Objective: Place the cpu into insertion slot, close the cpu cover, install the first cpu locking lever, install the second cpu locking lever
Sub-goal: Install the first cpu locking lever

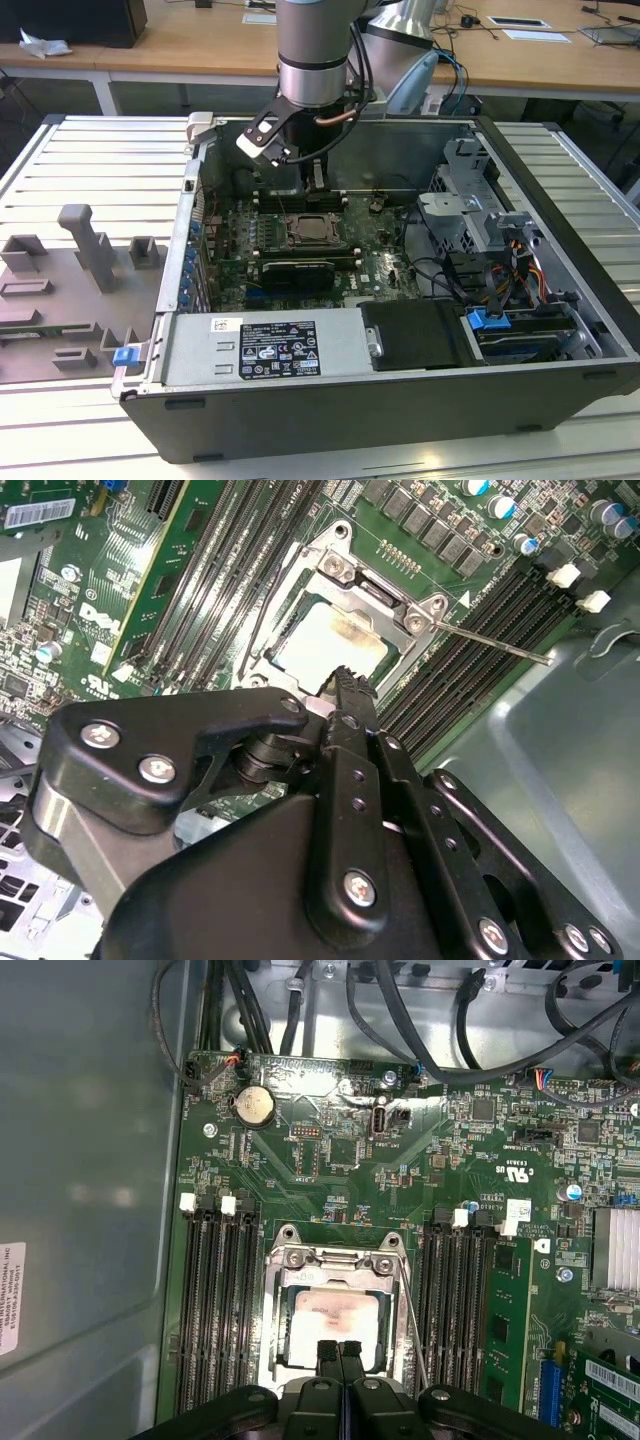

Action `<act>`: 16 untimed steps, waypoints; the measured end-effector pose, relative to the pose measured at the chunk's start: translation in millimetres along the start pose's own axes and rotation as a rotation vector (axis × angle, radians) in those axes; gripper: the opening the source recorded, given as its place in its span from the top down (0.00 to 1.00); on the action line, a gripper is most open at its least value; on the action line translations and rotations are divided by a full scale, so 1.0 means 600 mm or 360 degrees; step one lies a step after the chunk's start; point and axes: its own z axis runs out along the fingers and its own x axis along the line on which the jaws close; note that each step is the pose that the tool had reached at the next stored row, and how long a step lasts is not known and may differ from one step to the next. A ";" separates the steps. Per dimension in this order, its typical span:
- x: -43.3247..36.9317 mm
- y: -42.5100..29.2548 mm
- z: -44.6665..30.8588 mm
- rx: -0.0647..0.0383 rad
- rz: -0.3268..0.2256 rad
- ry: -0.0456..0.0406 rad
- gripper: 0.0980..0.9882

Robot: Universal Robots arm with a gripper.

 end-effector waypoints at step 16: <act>0.000 0.000 -0.007 0.0000 0.0000 0.0000 0.99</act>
